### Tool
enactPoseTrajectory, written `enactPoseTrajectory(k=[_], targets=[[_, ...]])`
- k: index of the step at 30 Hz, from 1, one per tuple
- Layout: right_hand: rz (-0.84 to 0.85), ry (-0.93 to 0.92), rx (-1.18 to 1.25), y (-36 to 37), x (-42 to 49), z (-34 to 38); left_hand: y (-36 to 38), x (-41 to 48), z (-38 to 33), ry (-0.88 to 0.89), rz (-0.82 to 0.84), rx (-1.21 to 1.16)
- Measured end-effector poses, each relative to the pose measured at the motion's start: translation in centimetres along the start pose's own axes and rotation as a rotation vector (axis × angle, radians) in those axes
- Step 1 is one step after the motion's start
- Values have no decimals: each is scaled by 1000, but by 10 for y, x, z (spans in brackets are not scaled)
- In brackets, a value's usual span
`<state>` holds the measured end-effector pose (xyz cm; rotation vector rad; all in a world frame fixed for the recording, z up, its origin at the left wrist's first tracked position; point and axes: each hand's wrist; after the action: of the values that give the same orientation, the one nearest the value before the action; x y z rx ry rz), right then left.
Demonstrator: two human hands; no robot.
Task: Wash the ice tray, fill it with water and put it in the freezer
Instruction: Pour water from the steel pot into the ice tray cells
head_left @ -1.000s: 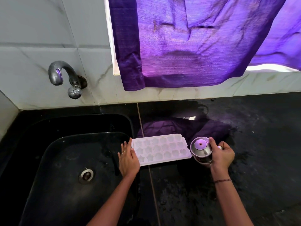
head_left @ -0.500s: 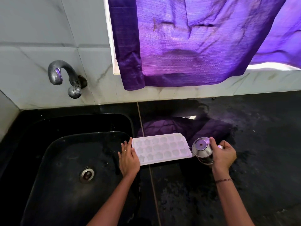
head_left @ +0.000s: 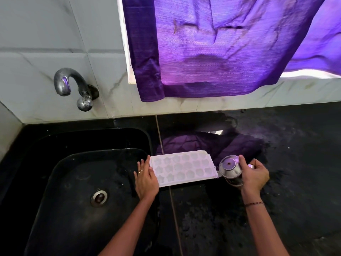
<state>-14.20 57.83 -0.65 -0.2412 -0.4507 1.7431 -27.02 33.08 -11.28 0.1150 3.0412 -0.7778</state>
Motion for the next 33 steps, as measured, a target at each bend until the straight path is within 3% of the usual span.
enactPoseTrajectory(k=[18, 22, 27, 29, 33], targets=[[153, 147, 448, 28, -25, 24, -12, -1, -37, 9, -25, -22], [244, 169, 511, 54, -40, 35, -5, -10, -72, 28, 62, -268], [354, 212, 572, 89, -56, 49, 4, -15, -116, -169, 175, -762], [391, 239, 583, 102, -61, 53, 7, -11, -125, -243, 161, -939], [475, 219, 567, 124, -65, 62, 5, 2, -136, -247, -4, -1074]])
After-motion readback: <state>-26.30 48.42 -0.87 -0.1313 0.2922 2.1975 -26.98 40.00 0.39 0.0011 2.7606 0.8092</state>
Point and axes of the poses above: each hand's wrist, its own x-axis towards the middle knuckle, its own y-axis out of the palm, z = x × y, and after that the axes turned 9 degrees about -x, right-handed
